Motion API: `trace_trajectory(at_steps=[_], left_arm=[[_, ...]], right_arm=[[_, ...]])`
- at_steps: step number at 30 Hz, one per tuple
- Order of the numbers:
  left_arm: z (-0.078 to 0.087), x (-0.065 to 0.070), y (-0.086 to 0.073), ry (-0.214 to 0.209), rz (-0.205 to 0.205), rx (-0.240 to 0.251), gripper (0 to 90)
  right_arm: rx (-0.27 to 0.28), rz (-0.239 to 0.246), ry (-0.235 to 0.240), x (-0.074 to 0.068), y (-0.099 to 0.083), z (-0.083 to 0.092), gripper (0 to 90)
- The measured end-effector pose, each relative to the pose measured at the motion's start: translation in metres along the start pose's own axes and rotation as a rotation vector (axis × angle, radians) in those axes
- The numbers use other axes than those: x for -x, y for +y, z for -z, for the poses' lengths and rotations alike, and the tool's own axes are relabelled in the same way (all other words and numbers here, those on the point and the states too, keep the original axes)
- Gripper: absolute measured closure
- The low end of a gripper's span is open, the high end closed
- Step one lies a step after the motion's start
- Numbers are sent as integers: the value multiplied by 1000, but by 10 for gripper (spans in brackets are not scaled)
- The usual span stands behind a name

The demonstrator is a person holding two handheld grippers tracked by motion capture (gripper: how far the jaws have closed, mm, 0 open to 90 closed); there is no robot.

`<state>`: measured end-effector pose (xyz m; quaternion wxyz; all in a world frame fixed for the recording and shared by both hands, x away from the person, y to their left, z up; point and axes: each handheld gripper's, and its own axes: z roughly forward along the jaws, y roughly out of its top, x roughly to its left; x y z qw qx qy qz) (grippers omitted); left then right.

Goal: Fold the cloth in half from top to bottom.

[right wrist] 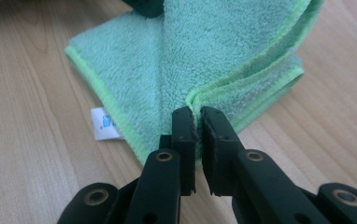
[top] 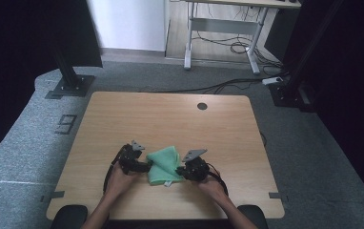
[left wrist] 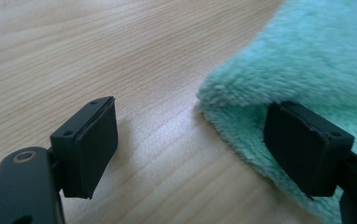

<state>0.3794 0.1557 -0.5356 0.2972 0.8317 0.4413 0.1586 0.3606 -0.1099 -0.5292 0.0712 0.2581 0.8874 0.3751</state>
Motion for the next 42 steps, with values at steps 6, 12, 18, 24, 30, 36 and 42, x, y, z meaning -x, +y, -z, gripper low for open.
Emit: trace_trajectory(at_steps=[6, 12, 18, 24, 30, 36, 42], left_arm=[[-3, -2, -2, -20, 12, -11, 166], [-4, -3, -3, -21, 12, -10, 156], [1, -4, 2, -22, -2, -25, 168], [30, -10, 17, -83, 5, 35, 194], [29, -2, 56, -146, -28, 45, 258], [12, 16, 99, -203, -60, 33, 346], [-15, 35, 121, -209, -103, -52, 471]], right_arm=[[14, 16, -38, 5, 13, 2, 830], [-1, 43, -42, 6, 21, 4, 831], [-31, 36, -19, 4, 7, -5, 829], [7, -30, 13, 10, -2, -7, 815], [45, -107, 34, 15, -9, -8, 777], [69, -161, 68, 20, -13, -9, 786], [70, -162, 67, 19, -13, -9, 787]])
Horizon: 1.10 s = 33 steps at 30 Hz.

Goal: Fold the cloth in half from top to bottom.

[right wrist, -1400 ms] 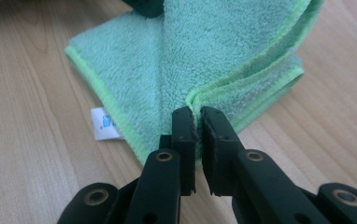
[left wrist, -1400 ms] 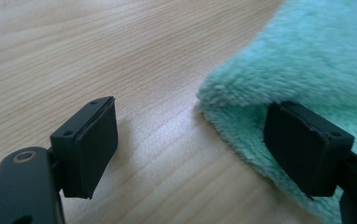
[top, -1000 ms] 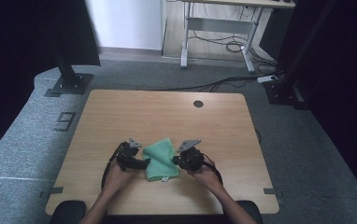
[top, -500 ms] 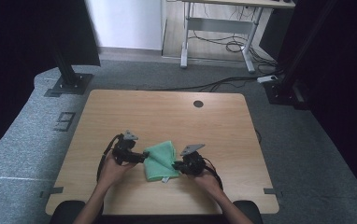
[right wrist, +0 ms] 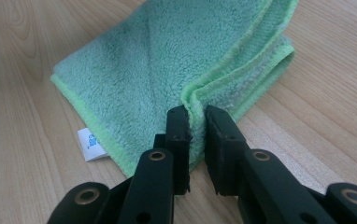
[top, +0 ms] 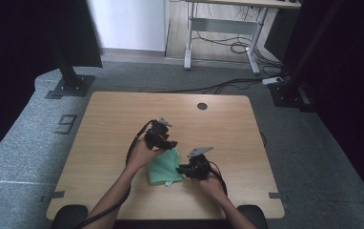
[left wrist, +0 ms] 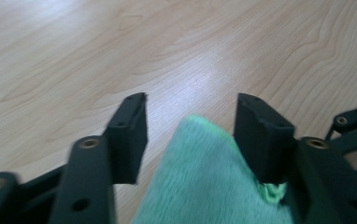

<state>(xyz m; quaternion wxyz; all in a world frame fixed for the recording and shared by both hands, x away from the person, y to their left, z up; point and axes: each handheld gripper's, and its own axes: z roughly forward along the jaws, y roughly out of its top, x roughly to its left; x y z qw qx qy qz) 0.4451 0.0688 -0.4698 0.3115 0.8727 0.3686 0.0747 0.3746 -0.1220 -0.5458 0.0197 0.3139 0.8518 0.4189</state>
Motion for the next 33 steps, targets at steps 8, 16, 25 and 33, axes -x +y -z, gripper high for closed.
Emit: trace_trajectory(at_steps=[8, 16, 25, 33], left_arm=[[-19, -3, 5, -30, 53, -94, 708], [-10, -4, 3, -55, 40, -119, 871], [20, 6, -9, -65, 28, -71, 874], [42, 13, -38, -56, 45, -35, 870]], right_arm=[[1, 2, 3, 0, 0, 0, 787], [-3, 6, 2, 0, 0, 0, 786], [-3, 18, -5, -1, 2, 2, 758], [6, 18, -5, 1, 2, 12, 588]])
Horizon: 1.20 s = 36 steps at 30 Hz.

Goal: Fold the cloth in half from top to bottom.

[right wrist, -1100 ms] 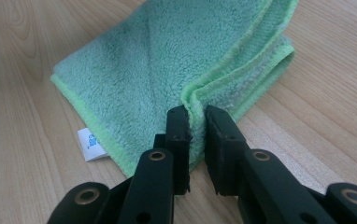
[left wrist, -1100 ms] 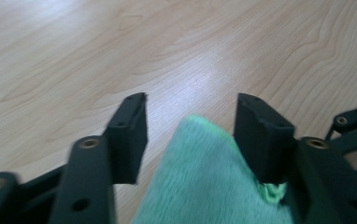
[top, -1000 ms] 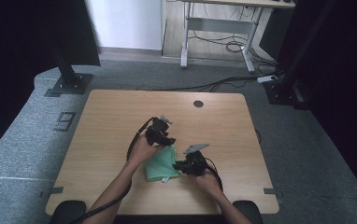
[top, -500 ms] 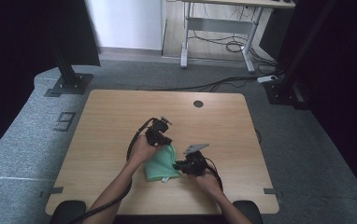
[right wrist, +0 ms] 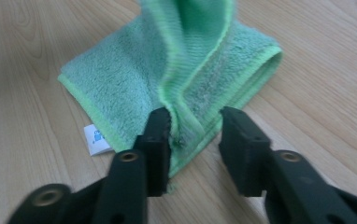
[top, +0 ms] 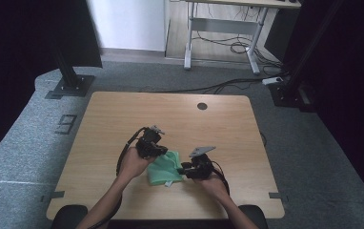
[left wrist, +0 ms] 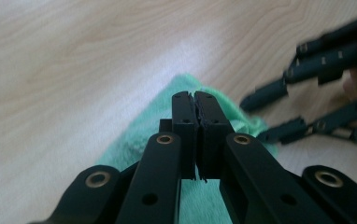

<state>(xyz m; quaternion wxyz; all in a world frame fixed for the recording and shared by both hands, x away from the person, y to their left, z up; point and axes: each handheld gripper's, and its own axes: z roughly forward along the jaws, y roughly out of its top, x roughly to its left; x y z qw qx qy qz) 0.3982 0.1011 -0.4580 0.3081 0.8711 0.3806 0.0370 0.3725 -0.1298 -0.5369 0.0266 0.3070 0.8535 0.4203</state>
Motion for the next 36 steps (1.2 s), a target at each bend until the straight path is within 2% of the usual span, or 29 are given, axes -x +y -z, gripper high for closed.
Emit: trace_trajectory(at_steps=[6, 12, 16, 19, 24, 28, 30, 33, 36], left_arm=[[8, 7, -28, -20, 30, 34, 867], [12, 18, -51, -28, 43, 50, 861], [14, 24, -64, -35, 42, 46, 842], [17, 26, -72, -43, 43, 55, 790], [34, 27, -76, -52, 35, 103, 619], [49, 23, -72, -21, 15, 142, 520], [50, 18, -70, 12, 23, 152, 486], [43, 6, -72, 56, 43, 142, 462], [30, -4, -79, 66, 74, 119, 450]], right_arm=[[0, -7, 18, 7, -6, 14, 502], [20, -26, 3, 17, -9, 25, 472], [24, -37, -14, 19, -7, 25, 461], [26, -31, -13, 18, -4, 23, 447], [39, -24, -23, 16, 1, 20, 401], [53, -32, -31, 14, 7, 17, 354], [58, -27, -29, 12, 10, 13, 329], [53, -8, -31, 7, 13, 7, 291], [34, 17, -37, 2, 13, 0, 257]])
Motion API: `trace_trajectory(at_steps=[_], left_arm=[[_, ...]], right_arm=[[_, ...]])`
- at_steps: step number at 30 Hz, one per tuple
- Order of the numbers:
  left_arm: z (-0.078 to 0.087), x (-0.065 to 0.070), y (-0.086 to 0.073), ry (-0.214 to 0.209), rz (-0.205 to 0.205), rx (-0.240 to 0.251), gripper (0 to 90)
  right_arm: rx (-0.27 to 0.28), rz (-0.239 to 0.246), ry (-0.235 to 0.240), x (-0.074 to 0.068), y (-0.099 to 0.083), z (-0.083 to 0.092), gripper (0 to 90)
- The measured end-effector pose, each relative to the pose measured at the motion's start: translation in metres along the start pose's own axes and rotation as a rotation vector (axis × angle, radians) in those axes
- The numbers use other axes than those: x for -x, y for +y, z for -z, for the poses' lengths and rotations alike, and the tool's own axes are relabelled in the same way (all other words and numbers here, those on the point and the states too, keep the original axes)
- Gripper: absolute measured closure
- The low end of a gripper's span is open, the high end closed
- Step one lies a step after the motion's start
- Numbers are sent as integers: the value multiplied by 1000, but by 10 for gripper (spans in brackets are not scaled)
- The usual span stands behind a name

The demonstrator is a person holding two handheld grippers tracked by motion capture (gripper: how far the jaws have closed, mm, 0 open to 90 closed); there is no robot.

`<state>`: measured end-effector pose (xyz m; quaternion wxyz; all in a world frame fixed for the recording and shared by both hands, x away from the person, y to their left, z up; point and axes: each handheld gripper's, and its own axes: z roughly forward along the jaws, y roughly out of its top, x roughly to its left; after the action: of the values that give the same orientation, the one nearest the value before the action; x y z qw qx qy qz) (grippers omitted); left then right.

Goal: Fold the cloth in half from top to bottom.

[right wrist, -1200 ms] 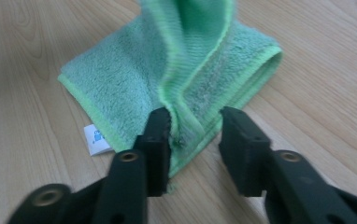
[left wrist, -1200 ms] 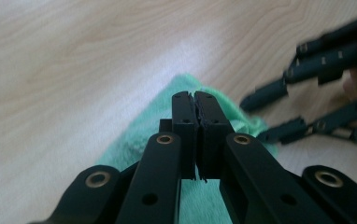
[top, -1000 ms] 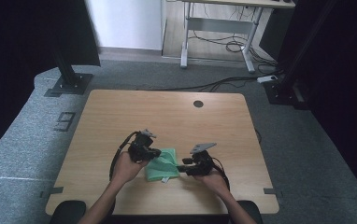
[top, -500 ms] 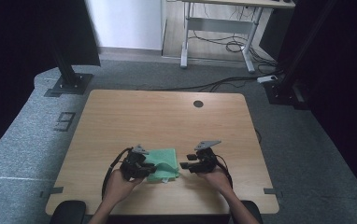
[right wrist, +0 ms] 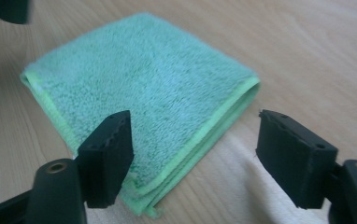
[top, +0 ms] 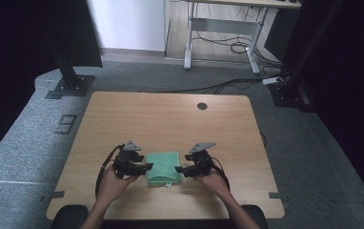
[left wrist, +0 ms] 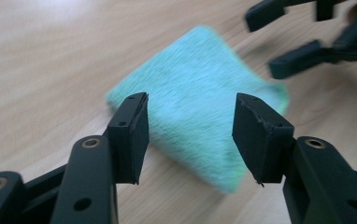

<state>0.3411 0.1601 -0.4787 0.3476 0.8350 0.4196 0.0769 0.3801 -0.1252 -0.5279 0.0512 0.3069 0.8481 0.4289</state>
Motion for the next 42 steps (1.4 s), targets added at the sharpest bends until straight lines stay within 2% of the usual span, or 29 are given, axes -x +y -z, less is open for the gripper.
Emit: trace_trajectory(at_steps=[6, 13, 20, 25, 29, 32, 37, 39, 42], left_arm=[[-21, -4, -19, 31, 13, -60, 443], [-39, 1, -26, 80, -31, -101, 444], [-46, -6, -22, 109, -60, -87, 414], [-52, -17, -16, 103, -43, -69, 391], [-54, -20, -14, 102, -59, -64, 368], [-49, -19, -13, 102, -76, -53, 348], [-35, -19, -10, 62, -50, 19, 320], [-34, -18, -8, 50, -41, 31, 311], [-41, -17, -10, 94, -50, -6, 305]], right_arm=[[-59, 32, -13, -6, -9, -8, 245], [-94, 60, -43, -8, -14, -12, 246], [-91, 63, -92, -3, -14, -12, 258], [-88, 57, -104, -2, -14, -13, 262], [-89, 55, -104, -3, -13, -13, 263], [-90, 48, -103, -2, -13, -12, 252], [-43, 35, -116, 1, -7, -8, 251], [-22, 17, -132, 4, -5, -8, 251], [-11, 4, -157, 6, -2, -11, 251]])
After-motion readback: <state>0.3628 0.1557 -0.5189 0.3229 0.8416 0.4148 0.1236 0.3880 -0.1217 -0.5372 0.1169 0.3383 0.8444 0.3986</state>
